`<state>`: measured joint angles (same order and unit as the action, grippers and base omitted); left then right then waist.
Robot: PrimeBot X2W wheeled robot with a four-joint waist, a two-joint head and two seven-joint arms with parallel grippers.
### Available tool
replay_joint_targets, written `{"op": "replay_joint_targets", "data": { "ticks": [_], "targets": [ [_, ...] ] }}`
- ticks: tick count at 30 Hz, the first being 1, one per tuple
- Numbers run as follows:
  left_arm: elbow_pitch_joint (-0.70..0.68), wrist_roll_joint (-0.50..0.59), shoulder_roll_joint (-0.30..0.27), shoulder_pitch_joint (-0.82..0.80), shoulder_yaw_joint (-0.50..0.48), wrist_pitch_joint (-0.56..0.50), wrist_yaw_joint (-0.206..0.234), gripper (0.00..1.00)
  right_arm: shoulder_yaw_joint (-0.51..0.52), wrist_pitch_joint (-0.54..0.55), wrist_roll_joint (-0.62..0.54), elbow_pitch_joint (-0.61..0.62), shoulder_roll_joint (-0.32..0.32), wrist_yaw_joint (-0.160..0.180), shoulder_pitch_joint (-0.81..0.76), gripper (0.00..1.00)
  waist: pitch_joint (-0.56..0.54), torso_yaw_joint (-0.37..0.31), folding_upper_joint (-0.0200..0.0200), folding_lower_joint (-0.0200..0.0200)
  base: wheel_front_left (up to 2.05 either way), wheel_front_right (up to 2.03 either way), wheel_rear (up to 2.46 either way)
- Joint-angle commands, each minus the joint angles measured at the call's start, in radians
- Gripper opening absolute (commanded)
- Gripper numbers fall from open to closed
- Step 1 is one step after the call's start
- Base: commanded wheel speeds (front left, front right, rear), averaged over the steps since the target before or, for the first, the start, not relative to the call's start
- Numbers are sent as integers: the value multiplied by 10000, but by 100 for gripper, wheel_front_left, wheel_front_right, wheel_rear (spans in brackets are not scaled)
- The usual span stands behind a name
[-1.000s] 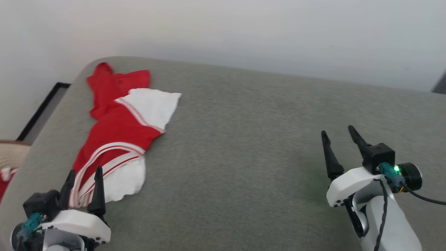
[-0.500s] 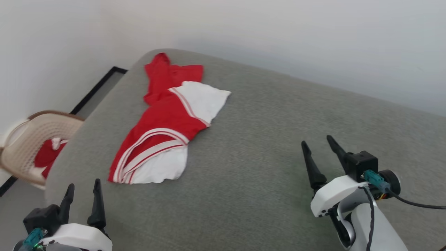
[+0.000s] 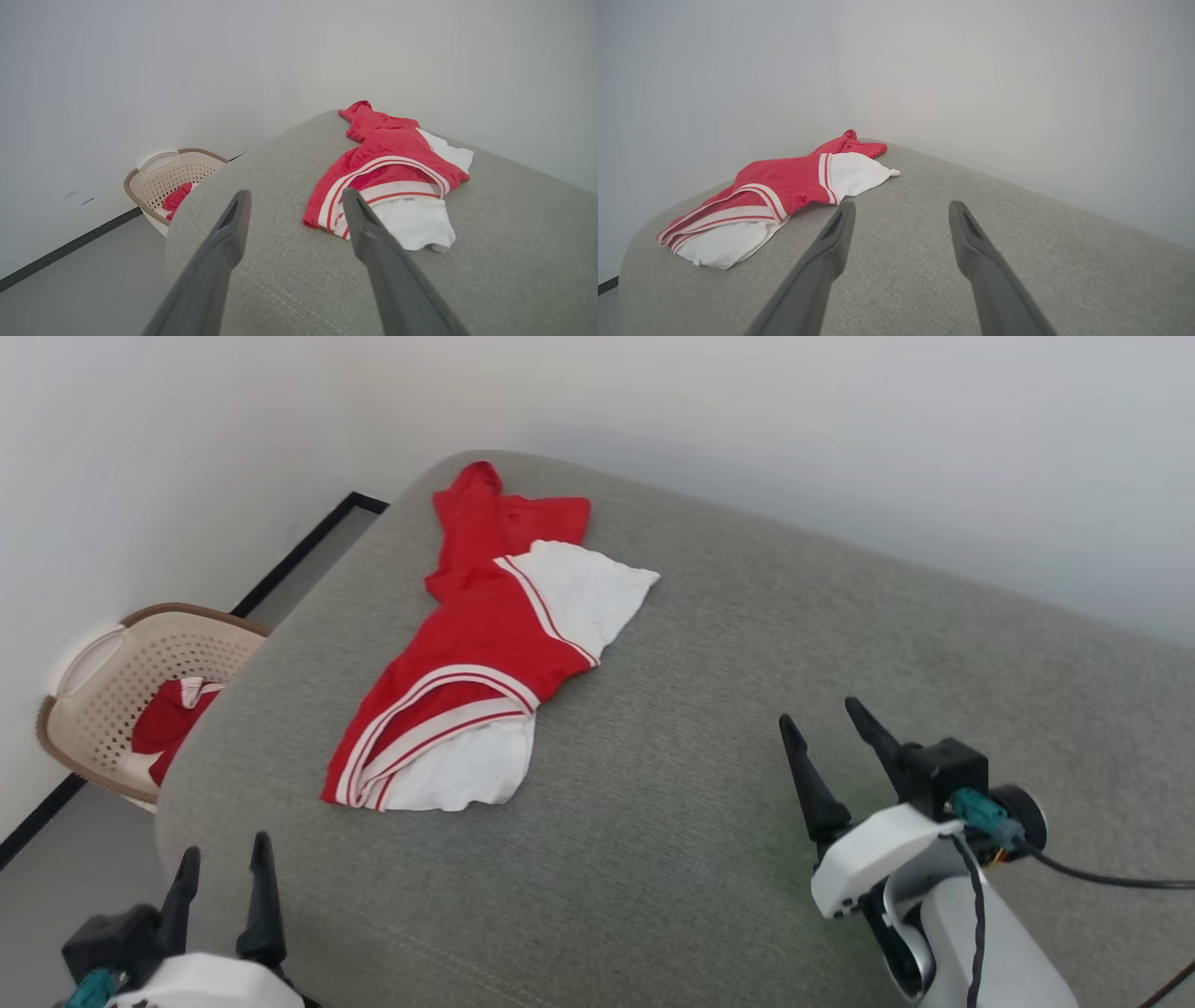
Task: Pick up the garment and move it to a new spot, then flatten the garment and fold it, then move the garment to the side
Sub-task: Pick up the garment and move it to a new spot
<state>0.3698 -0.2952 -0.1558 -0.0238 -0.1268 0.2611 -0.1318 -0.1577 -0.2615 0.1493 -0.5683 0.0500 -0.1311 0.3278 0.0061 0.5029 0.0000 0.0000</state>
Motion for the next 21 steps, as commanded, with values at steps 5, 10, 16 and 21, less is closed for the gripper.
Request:
{"op": "replay_joint_targets", "data": {
  "ticks": [5,10,16,21],
  "targets": [
    [-4,-267,-397,-795,594,59,21,100,39,-50,-99,58,23,5,475,100,617,-594,0,0,0,0,0],
    [424,-1137,-1660,-2462,1856,57,21,100,0,-50,-303,180,22,5,962,100,1603,-1591,0,0,0,0,0],
    [1531,-3221,-3551,-4150,4193,-359,21,100,76,-50,-382,387,16,5,1247,100,2388,-2574,0,0,0,0,0],
    [1937,-5615,-5368,-5069,6455,-2079,22,100,65,-50,-276,638,13,5,1367,100,2815,-3261,0,0,0,0,0]
  ]
}}
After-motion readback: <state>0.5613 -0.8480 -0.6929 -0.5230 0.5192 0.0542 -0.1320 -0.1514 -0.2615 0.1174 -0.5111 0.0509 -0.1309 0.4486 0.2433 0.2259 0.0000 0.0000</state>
